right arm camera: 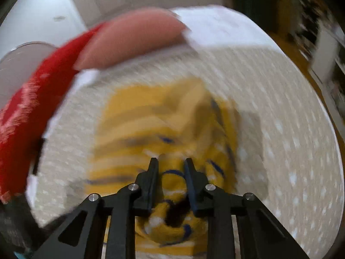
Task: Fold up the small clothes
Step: 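Lay the folded sweater strip down and open both grippers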
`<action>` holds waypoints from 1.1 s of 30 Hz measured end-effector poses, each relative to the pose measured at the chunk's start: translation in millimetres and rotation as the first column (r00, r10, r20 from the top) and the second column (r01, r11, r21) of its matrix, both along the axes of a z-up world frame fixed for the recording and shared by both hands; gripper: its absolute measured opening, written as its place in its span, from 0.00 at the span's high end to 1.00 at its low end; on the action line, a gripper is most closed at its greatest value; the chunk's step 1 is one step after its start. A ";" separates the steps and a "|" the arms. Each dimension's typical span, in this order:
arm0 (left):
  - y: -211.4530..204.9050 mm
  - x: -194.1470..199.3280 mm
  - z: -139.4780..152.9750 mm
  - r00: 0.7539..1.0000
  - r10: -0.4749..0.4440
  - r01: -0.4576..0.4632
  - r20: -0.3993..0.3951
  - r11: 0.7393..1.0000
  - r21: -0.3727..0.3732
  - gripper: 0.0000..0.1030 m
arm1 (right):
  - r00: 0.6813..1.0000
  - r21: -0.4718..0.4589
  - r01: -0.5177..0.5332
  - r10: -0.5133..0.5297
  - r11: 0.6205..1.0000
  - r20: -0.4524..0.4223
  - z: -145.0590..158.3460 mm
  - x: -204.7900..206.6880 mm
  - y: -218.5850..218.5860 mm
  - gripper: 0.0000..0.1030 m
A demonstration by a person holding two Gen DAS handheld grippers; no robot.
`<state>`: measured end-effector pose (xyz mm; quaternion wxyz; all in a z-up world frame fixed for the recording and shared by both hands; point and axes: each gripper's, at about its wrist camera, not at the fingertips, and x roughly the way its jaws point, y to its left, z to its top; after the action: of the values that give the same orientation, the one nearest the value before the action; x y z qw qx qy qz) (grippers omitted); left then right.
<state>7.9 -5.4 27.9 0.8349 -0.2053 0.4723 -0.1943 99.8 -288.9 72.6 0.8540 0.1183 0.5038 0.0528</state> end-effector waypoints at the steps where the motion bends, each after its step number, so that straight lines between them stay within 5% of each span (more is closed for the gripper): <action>1: 0.0 0.2 0.4 1.000 -0.002 0.002 -0.002 1.000 -0.007 0.65 | 0.999 0.010 0.027 -0.026 1.000 -0.023 -13.2 -9.9 -11.5 0.78; 4: -1.4 3.1 -1.0 1.000 -0.003 0.003 -0.010 1.000 -0.019 0.62 | 0.998 0.048 0.055 -0.052 0.997 -0.045 -38.7 -38.4 -34.8 0.78; 11: -16.7 0.1 1.0 1.000 -0.005 0.004 0.025 0.999 0.042 0.54 | 0.996 0.100 0.090 -0.088 0.991 -0.033 -44.2 -51.0 -48.4 0.66; 15: -27.4 3.9 1.6 0.999 0.007 -0.008 0.043 1.000 0.014 0.45 | 0.996 0.089 0.088 -0.090 0.992 0.016 -46.2 -58.0 -47.4 0.63; 17: -39.6 8.7 -1.5 0.999 -0.004 0.002 0.051 1.000 0.031 0.45 | 0.996 0.046 0.084 -0.084 0.995 0.013 -41.3 -60.4 -44.8 0.50; 18: -45.8 10.2 -2.5 0.999 -0.015 0.012 0.048 0.997 0.072 0.47 | 0.995 0.011 0.103 -0.103 0.995 0.008 -35.7 -61.7 -45.5 0.39; 19: -52.5 10.5 -2.1 0.998 -0.028 0.021 0.048 0.990 0.138 0.54 | 0.993 0.015 0.117 -0.118 0.993 0.023 -30.6 -61.3 -48.4 0.39; 20: -59.4 8.2 1.4 0.998 -0.039 0.025 0.056 0.972 0.234 0.82 | 0.990 0.025 0.131 -0.132 0.991 0.042 -23.7 -63.7 -50.7 0.39; 21: -63.3 6.7 2.8 0.998 -0.046 0.029 0.052 0.957 0.288 0.98 | 0.988 0.029 0.143 -0.145 0.989 0.054 -17.7 -64.5 -53.1 0.39; 25: -48.9 4.1 2.5 1.000 -0.022 0.017 0.011 0.947 0.319 1.00 | 0.980 0.021 0.145 -0.147 0.989 0.136 15.1 -67.1 -47.9 0.39; 29: -25.8 6.7 11.5 0.999 -0.028 0.023 0.028 0.985 0.171 1.00 | 0.983 0.039 0.067 -0.073 0.997 0.168 34.3 -46.1 -19.2 0.39; 33: -11.8 6.9 21.2 0.997 0.014 -0.024 0.072 0.988 0.152 0.92 | 0.992 0.049 -0.041 0.035 0.998 0.124 27.7 -9.9 25.8 0.55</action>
<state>14.8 -17.2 49.1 0.8661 -0.1383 0.4541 -0.1568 89.8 -263.1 100.3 0.8791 0.1272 0.4507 0.0891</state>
